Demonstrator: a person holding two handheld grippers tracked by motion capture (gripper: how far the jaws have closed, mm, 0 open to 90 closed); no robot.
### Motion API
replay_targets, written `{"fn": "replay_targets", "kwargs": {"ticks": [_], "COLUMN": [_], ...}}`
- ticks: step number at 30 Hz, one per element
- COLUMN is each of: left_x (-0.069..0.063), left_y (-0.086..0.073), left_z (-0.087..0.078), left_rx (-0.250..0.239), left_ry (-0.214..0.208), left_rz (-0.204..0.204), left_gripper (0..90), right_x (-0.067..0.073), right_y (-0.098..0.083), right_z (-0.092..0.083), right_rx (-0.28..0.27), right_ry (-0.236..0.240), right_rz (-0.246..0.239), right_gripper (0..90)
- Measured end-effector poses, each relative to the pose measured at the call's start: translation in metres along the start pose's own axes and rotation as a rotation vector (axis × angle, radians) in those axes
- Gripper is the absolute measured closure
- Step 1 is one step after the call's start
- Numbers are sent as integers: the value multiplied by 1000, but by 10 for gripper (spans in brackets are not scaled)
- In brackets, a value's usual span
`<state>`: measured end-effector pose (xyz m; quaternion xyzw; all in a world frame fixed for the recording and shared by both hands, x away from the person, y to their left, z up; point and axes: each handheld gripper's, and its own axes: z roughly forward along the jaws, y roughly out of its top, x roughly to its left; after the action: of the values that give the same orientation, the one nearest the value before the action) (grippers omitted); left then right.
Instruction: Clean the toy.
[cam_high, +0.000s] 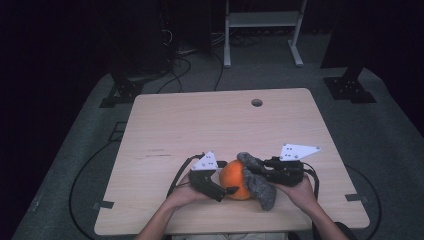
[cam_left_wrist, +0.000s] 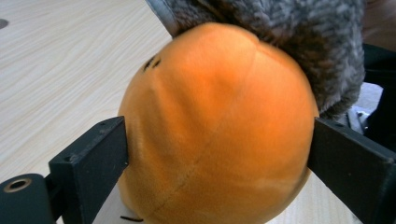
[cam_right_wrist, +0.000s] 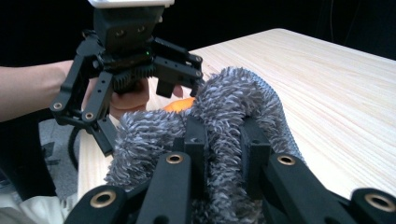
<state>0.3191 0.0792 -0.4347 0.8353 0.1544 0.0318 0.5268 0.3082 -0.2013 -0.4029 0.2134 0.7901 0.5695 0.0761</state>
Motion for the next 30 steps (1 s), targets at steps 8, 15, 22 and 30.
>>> {"fn": "replay_targets", "kwargs": {"ticks": [8,15,22,30], "left_x": [-8,-12,-17,-13], "left_y": [6,11,8,4], "left_z": [-12,-15,-10,-5], "left_rx": [-60,-20,-8,-50], "left_ry": [82,115,128,130], "left_rz": [-23,-70,-49,64], "left_gripper": [391,393,390,138], "right_x": [-9,16,21,-8], "right_y": [-4,-6,12,-2], "right_z": [-14,-14,2,-5], "right_rx": [-40,-10,-14,-27], "right_ry": [-38,-31,-49,-62], "right_rz": [35,-29,-104,4], "right_gripper": [763,765,766,765]}}
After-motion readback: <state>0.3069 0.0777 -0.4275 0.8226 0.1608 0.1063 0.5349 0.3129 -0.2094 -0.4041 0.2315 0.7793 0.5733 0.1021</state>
